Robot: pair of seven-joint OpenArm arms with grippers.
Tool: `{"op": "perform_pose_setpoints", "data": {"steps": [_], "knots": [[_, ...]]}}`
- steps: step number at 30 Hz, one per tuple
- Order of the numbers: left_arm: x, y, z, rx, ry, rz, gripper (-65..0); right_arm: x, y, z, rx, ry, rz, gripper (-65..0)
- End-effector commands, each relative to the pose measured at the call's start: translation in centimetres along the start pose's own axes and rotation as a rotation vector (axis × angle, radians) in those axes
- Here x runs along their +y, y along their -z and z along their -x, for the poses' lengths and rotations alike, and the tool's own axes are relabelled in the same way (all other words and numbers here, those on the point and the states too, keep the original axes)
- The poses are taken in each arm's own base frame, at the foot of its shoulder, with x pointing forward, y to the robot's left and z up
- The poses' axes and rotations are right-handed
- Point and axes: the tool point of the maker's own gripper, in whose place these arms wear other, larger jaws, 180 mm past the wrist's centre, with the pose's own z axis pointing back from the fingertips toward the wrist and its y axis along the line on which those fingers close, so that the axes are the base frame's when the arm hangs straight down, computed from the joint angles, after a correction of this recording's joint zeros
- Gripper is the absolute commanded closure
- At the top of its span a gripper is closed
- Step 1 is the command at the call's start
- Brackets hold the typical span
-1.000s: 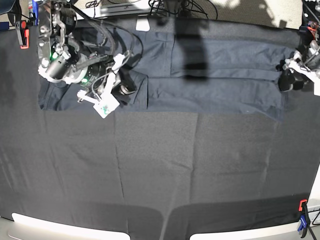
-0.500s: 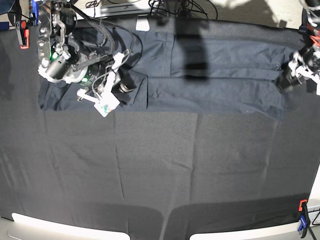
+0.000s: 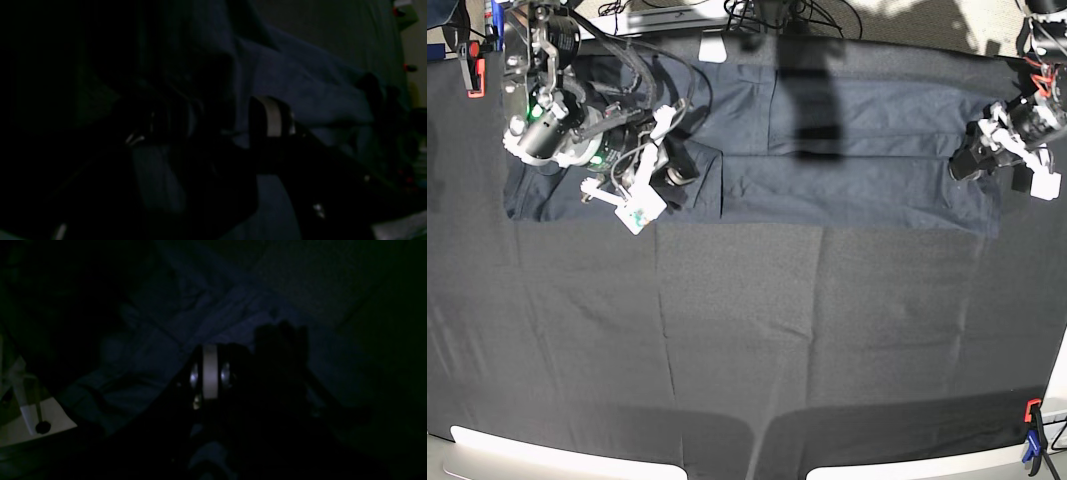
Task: Layout the t-shirt on the table in an organized manner, then fold the t-shirt properly
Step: 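Grasp the shirt end with the left gripper while right holds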
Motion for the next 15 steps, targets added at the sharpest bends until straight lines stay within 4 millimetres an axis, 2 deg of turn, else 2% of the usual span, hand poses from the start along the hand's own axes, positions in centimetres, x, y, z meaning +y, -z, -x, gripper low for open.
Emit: {"op": "perform_pose_setpoints", "data": {"steps": [1, 4, 7, 12, 15], "knots": [[0.5, -0.5, -0.8, 0.003, 0.031, -0.025, -31.4, 0.0, -0.4, -1.0, -0.032, -0.022, 0.000, 0.0], [0.7, -0.5, -0.4, 0.022, 0.038, -0.034, -21.2, 0.0, -0.4, -1.1, -0.034, -0.022, 0.000, 0.0], [0.7, -0.5, -0.1, 0.042, 0.037, -0.034, -0.6, 0.0, -0.4, -1.1, -0.036, -0.022, 0.000, 0.0], [0.9, -0.8, -0.3, 0.027, 0.033, -0.041, 0.0, -0.2, -0.5, -1.5, -0.056, -0.027, 0.007, 0.0], [1.9, -1.8, -1.5, -0.029, 0.019, -0.070, 0.0, -0.9, -1.1, -2.2, -0.090, -0.037, 0.031, 0.0]]}}
